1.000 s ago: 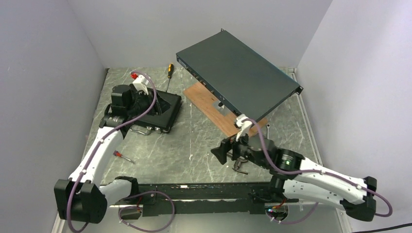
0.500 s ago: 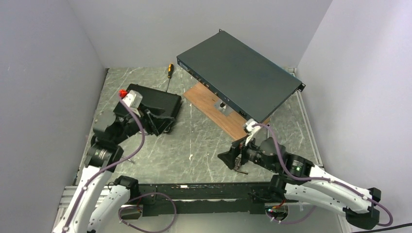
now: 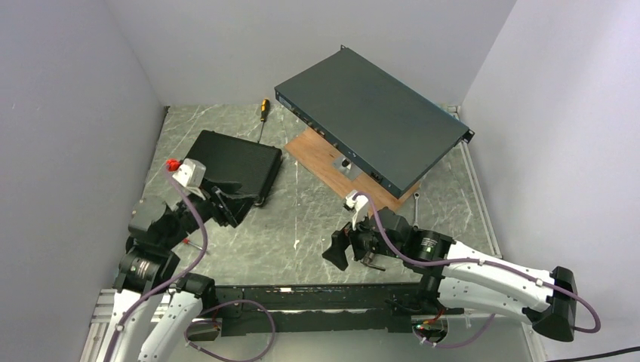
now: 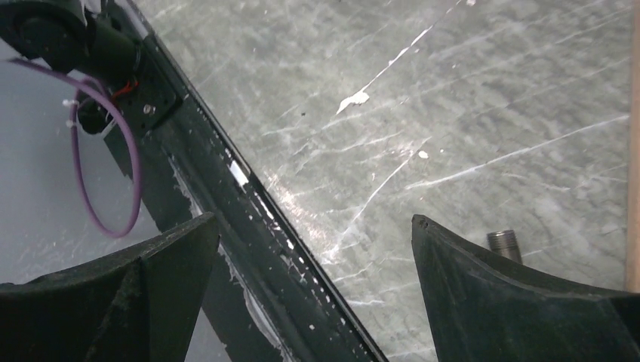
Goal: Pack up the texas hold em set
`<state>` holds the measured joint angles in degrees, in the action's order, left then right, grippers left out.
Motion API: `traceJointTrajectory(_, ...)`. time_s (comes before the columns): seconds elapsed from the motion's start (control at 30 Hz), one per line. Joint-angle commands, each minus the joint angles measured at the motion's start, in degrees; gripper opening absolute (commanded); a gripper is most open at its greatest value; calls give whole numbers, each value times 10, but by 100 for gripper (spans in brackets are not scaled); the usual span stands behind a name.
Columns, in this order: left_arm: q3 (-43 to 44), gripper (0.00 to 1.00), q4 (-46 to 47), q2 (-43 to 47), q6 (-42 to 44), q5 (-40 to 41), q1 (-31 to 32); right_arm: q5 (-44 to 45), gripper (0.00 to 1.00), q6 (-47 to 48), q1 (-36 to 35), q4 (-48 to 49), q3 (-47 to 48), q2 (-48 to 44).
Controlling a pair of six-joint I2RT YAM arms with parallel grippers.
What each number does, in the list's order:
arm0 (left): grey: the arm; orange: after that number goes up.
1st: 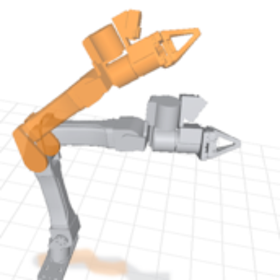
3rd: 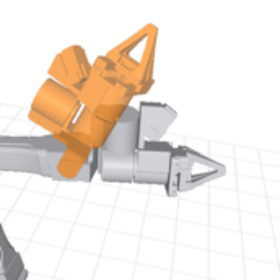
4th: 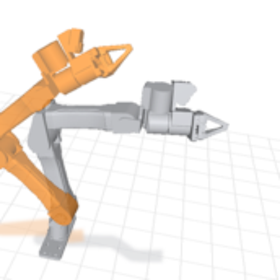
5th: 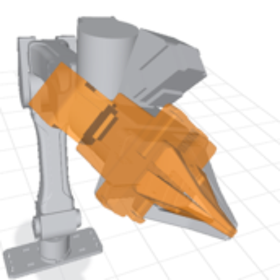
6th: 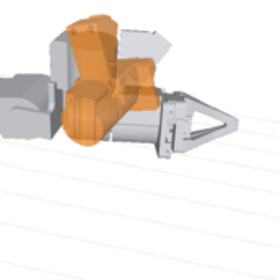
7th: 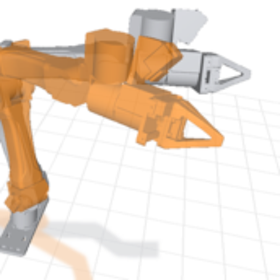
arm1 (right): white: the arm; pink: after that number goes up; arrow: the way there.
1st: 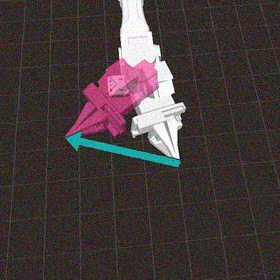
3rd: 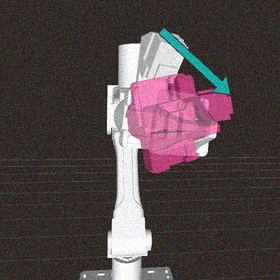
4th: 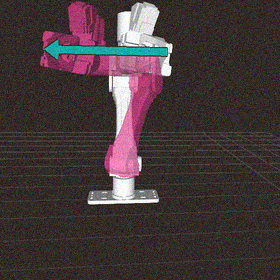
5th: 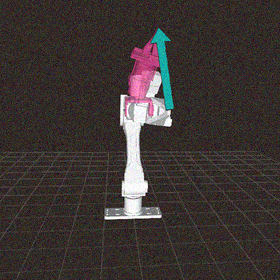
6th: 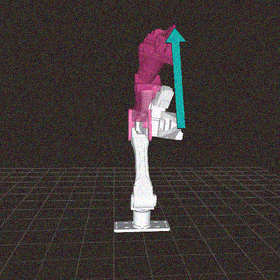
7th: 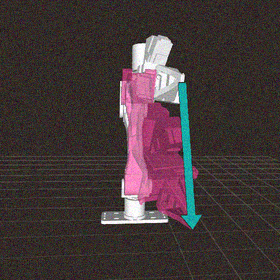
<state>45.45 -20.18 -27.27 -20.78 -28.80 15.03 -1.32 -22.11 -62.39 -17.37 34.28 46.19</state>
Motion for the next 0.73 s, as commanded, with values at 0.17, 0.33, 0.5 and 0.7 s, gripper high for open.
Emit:
traceJointTrajectory(0.17, -5, 71, -18, 61, -15, 82, 1, 57, 100, 16, -2, 39, 13, -48)
traceJointTrajectory(0.33, -3, 72, -10, 75, -24, 102, 1, 70, 100, 24, -2, 45, 24, -66)
traceJointTrajectory(0.5, -2, 72, -10, 79, -28, 108, 1, 80, 100, 28, -2, 56, 34, -78)
traceJointTrajectory(0.7, -2, 72, -18, 84, -31, 107, 1, 120, 100, 22, -2, 99, -9, -130)
